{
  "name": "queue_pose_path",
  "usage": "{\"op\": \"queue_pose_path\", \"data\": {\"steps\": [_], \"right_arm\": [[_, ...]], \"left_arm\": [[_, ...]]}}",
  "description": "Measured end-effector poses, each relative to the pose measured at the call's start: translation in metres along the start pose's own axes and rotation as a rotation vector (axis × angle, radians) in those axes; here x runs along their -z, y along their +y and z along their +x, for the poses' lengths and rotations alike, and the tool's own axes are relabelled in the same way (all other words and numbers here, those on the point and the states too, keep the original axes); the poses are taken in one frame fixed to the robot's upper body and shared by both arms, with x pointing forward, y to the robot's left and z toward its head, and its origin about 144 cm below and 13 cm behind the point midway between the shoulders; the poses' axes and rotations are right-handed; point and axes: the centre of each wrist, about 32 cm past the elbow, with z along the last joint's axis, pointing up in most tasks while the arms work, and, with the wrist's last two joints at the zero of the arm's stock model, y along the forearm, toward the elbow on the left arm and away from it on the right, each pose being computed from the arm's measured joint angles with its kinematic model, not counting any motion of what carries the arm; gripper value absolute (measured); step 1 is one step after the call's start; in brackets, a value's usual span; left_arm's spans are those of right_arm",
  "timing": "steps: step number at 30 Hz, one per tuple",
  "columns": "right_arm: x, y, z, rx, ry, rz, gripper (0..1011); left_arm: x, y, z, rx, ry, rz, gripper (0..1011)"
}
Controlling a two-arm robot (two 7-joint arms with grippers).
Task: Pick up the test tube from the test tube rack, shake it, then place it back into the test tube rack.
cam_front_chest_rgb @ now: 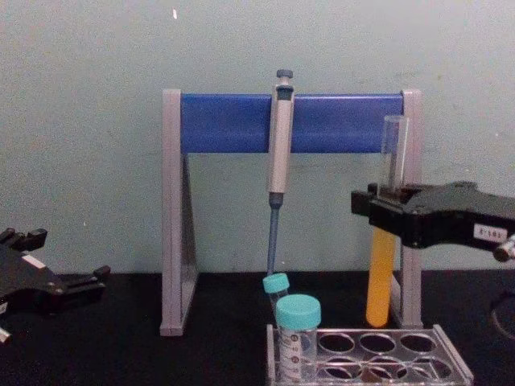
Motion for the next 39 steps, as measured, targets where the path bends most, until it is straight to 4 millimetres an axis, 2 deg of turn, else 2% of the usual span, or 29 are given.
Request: {"op": "queue_pose_path", "data": {"steps": [12, 20, 31, 34, 39], "right_arm": [[-0.006, 0.011, 0.005, 0.017, 0.018, 0.029, 232], [-0.006, 0.01, 0.007, 0.039, 0.02, 0.027, 232], [-0.008, -0.013, 0.009, 0.065, 0.009, -0.01, 232], [-0.01, -0.024, 0.005, 0.042, 0.017, -0.023, 230], [-0.012, -0.029, 0.0, -0.012, 0.035, -0.026, 230]], "left_arm": [[0.0, 0.0, 0.0, 0.0, 0.0, 0.0, 1002], [0.0, 0.0, 0.0, 0.0, 0.0, 0.0, 1001], [0.0, 0.0, 0.0, 0.0, 0.0, 0.0, 1001], [0.0, 0.0, 0.0, 0.0, 0.0, 0.0, 1001], [0.0, 0.0, 0.0, 0.0, 0.0, 0.0, 1001]]}}
